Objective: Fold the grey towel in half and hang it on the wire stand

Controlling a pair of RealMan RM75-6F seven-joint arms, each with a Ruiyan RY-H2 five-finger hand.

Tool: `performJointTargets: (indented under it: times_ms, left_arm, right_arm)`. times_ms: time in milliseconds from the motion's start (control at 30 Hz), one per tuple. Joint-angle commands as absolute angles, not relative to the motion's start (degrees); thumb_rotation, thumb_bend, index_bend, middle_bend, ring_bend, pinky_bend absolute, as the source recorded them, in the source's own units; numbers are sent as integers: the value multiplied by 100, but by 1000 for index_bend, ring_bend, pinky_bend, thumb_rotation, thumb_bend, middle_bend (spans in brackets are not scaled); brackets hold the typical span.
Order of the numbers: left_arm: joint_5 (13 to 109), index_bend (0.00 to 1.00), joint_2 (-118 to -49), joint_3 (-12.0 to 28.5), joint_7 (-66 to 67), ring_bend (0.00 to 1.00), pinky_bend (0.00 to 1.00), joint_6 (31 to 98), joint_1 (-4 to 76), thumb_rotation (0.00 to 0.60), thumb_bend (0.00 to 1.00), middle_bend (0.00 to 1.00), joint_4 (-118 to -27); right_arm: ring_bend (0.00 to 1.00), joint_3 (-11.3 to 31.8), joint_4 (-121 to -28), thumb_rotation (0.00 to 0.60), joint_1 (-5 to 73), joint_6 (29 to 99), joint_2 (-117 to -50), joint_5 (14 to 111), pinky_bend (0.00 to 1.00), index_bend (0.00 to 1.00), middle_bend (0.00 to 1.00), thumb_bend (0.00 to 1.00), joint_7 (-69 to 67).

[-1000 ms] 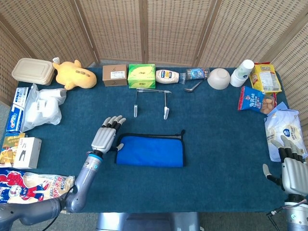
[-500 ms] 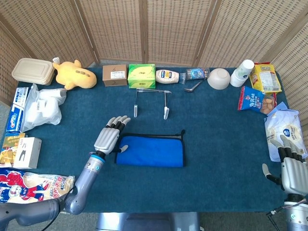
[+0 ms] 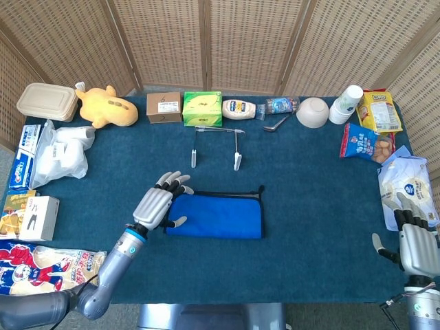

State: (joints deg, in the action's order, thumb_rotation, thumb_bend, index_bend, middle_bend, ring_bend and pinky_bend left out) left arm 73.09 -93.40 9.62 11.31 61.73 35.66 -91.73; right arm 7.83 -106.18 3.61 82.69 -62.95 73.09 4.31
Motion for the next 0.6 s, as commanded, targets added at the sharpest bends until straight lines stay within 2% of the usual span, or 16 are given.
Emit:
performJointTargets:
  times_ms: [33, 233, 600]
  left_arm:
    - [7280, 360, -9107, 853, 1208, 16, 7, 6069, 3545, 600, 333, 197, -9419]
    - [7196, 389, -8699, 690, 1400, 39, 24, 6125, 3409, 600, 333, 251, -9808]
    - [7400, 377, -8035, 518, 1365, 43, 33, 6669, 3003, 600, 333, 256, -10380]
  right_arm:
    - [0, 790, -10609, 600, 376, 8253, -6306, 7304, 0, 167, 56, 349, 427]
    - [0, 812, -10676, 600, 482, 8067, -6236, 7383, 0, 169, 56, 349, 222]
    - [0, 1020, -10767, 600, 1128, 7194, -5925, 7684, 0, 170, 56, 307, -388]
